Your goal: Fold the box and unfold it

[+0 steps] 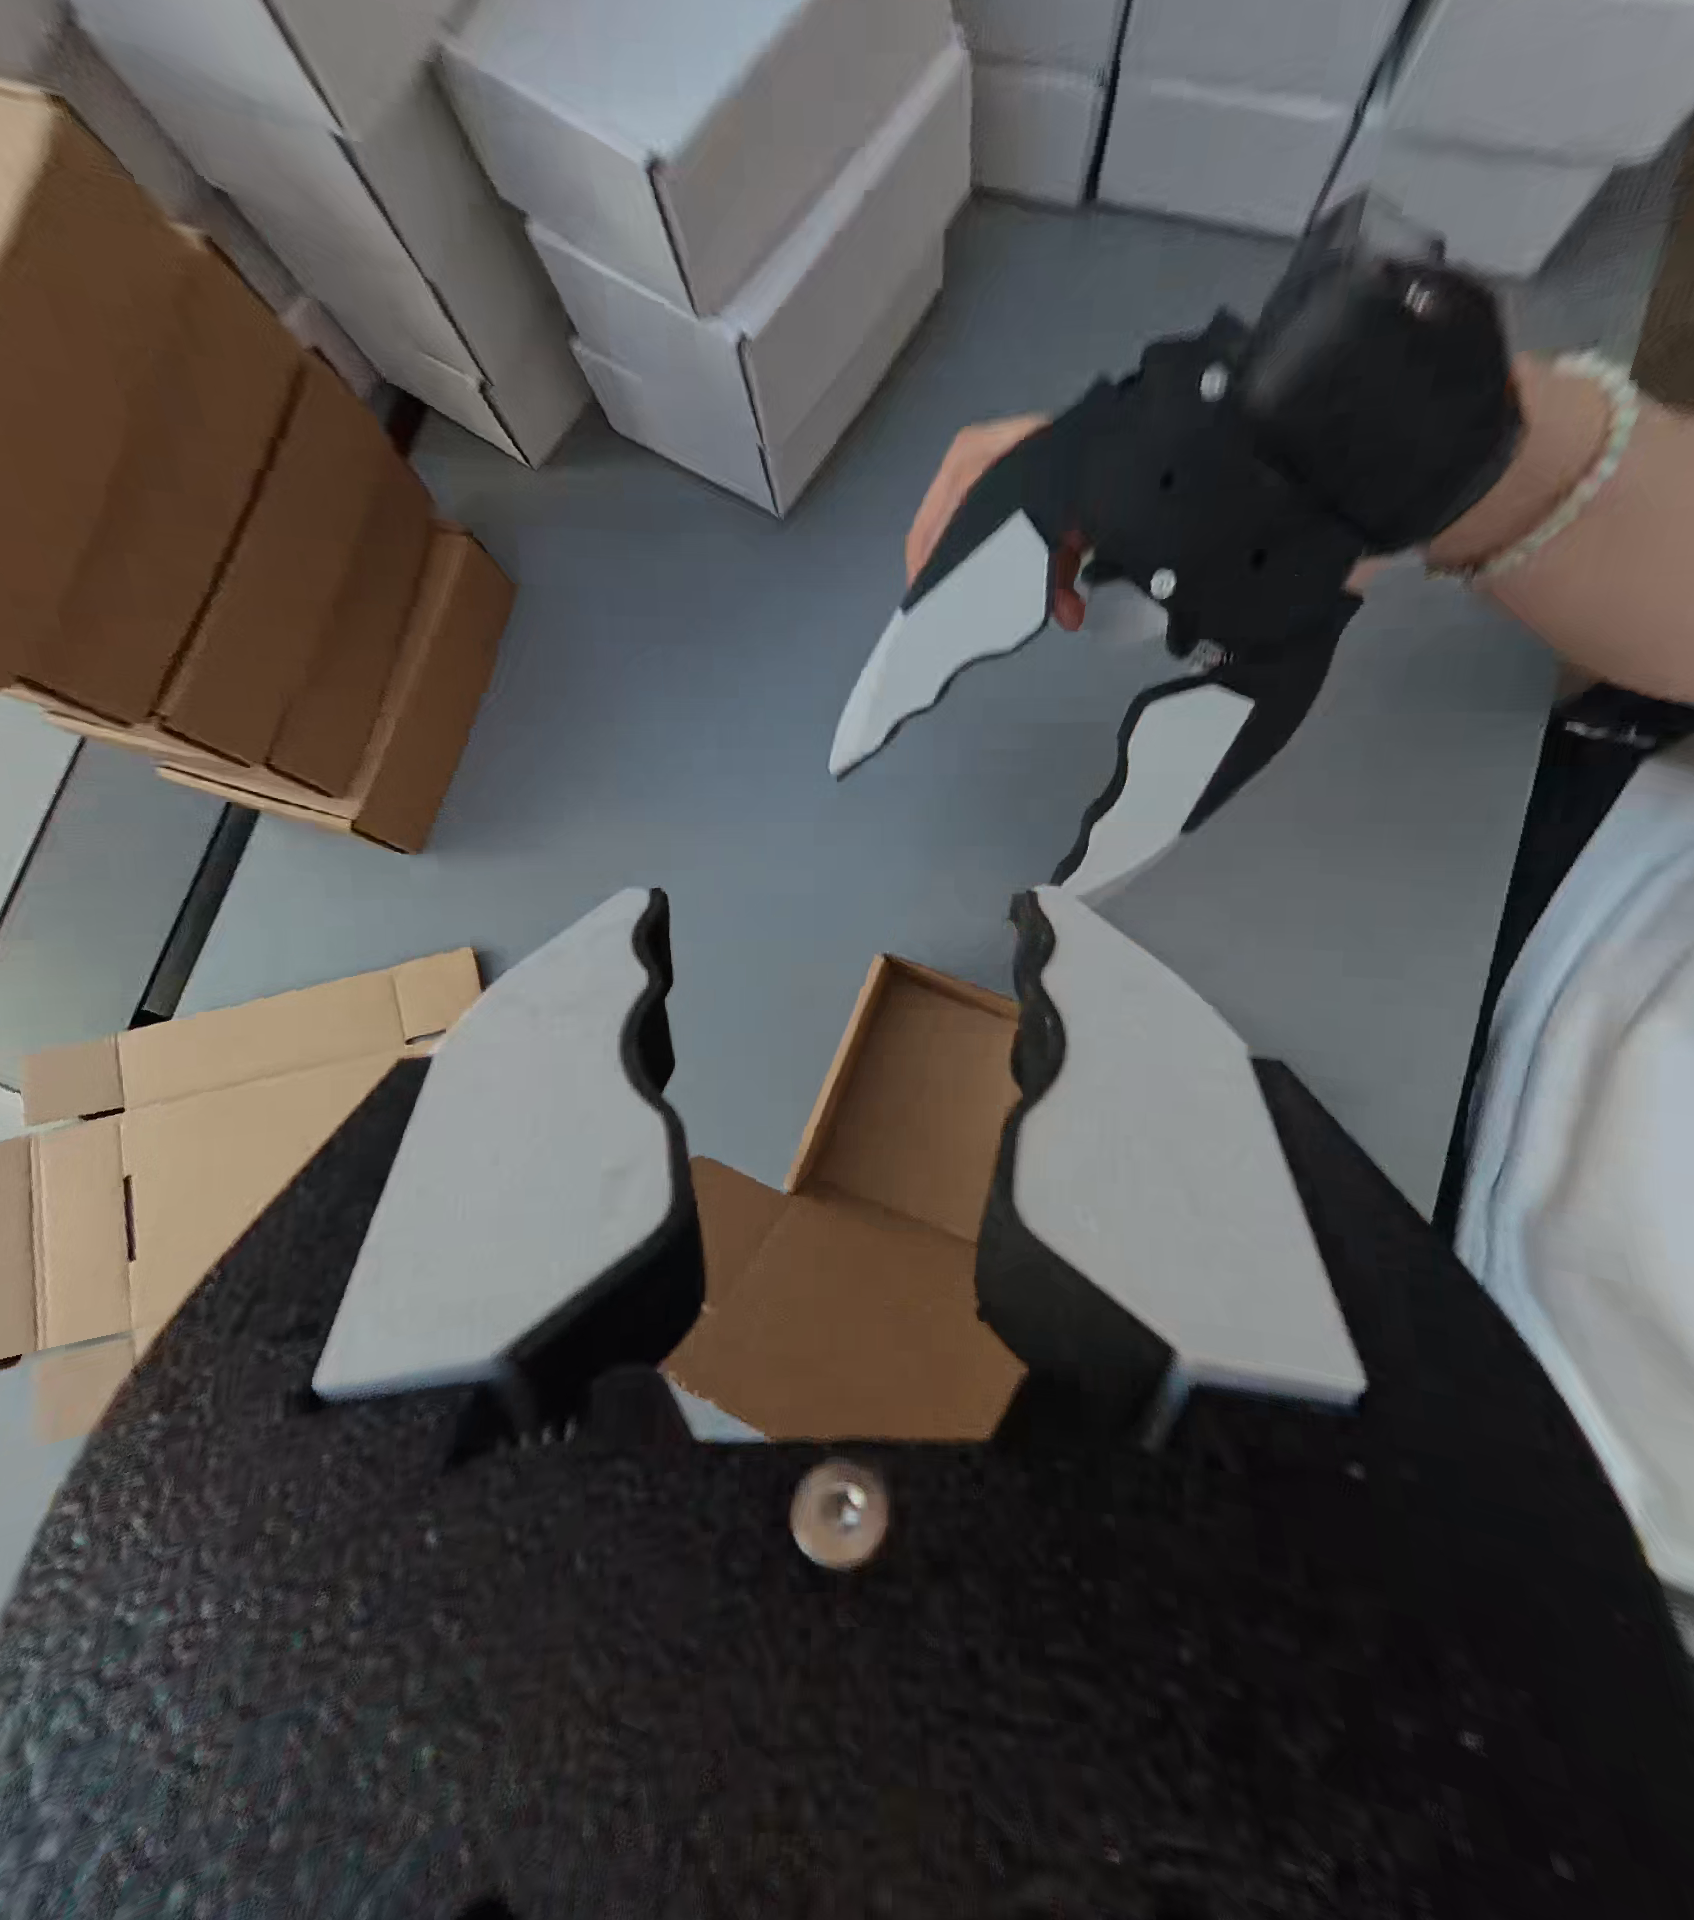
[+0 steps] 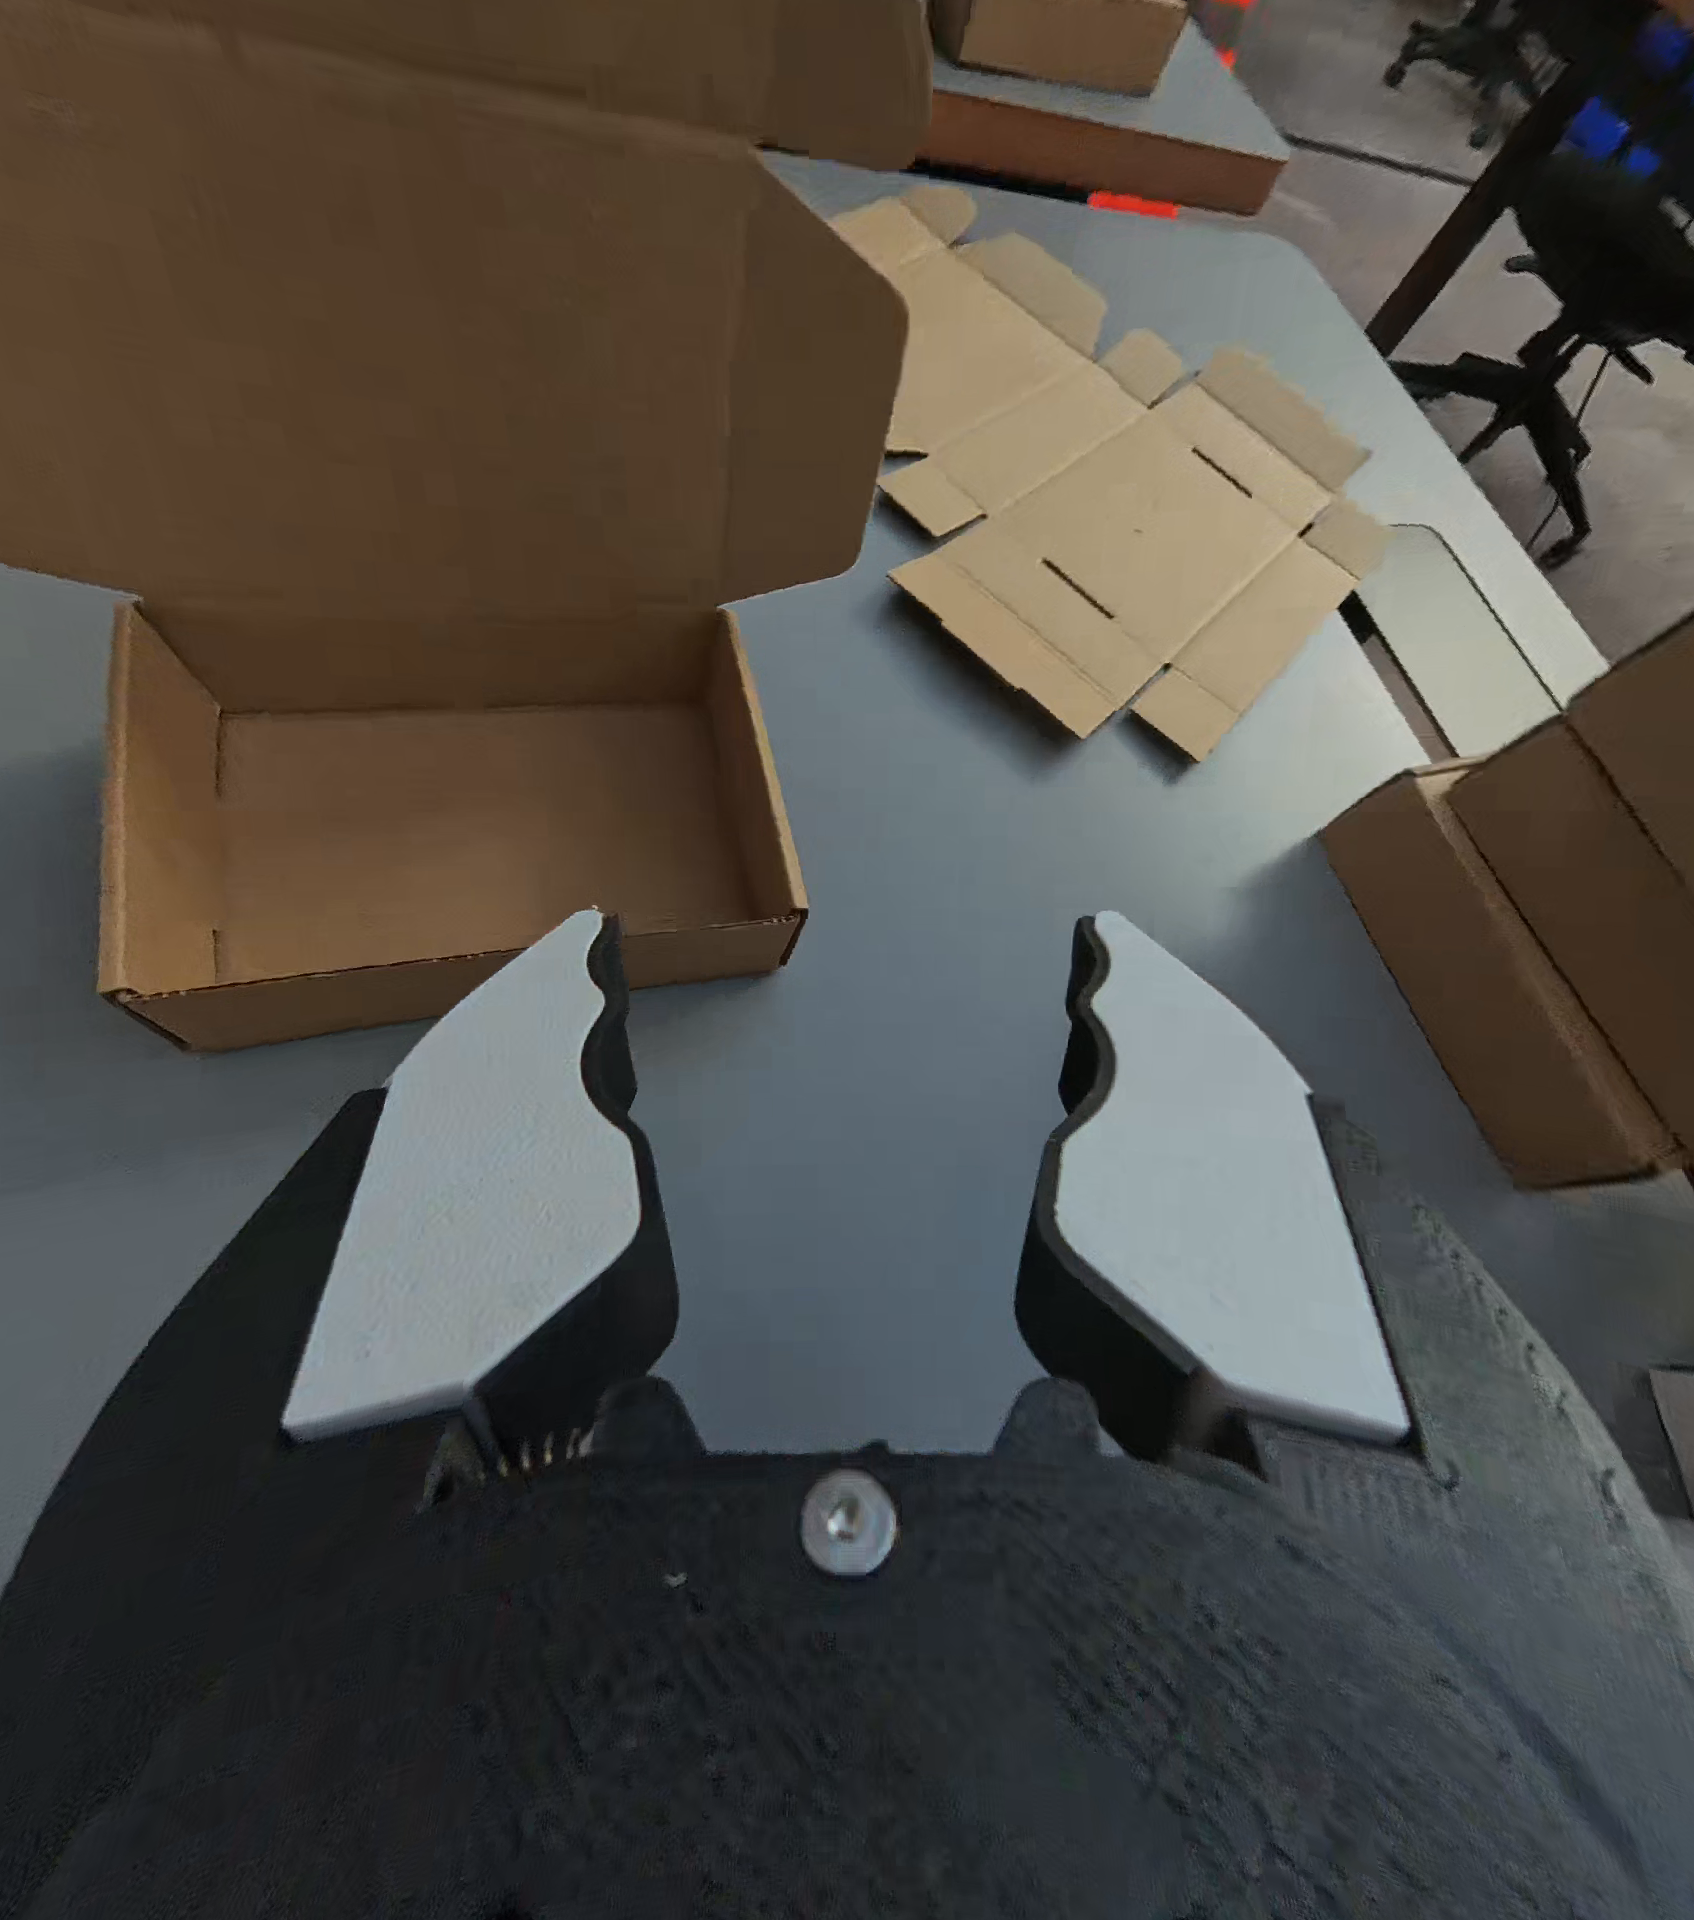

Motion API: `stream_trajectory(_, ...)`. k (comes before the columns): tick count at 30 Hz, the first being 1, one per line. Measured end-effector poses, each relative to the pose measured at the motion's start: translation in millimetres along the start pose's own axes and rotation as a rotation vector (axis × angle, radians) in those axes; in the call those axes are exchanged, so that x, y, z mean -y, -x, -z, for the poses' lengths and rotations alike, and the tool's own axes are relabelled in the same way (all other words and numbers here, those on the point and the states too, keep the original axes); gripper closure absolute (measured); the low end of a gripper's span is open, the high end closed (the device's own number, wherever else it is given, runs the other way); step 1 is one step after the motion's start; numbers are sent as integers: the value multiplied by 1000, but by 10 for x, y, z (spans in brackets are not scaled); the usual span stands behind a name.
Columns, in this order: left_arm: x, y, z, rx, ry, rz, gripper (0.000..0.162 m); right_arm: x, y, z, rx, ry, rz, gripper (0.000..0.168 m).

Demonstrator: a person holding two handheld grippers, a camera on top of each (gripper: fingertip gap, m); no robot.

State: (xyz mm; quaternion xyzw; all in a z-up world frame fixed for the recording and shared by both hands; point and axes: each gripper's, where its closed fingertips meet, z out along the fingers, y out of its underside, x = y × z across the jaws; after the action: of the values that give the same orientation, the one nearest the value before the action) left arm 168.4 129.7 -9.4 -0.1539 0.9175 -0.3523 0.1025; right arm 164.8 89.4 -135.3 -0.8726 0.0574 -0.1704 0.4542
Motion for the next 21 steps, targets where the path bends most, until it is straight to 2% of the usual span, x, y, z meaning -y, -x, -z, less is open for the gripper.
stream_trajectory(1, 3, 72, 187, 45, -107, 55, 98, 49, 31, -125, 22, 41, 44, 91)
stream_trajectory(5, -343, 431, 822, 312, -445, 260, 95, 140, 175, -543, 167, 211, 176, 97)
stream_trajectory(10, -1024, 526, 1273, 533, -755, 472, 95, 126, 342, -937, 359, 342, 117, 114)
stream_trajectory(15, -1596, 444, 1102, 584, -747, 546, 89, -5, 375, -1203, 386, 434, 120, 131)
stream_trajectory(17, -1733, 450, 1015, 581, -747, 581, 90, -97, 363, -1284, 371, 487, 148, 137)
stream_trajectory(19, -1813, 475, 943, 562, -770, 624, 91, -160, 357, -1341, 365, 520, 173, 156)
stream_trajectory(21, -1858, 496, 869, 538, -783, 657, 91, -152, 385, -1365, 381, 511, 154, 161)
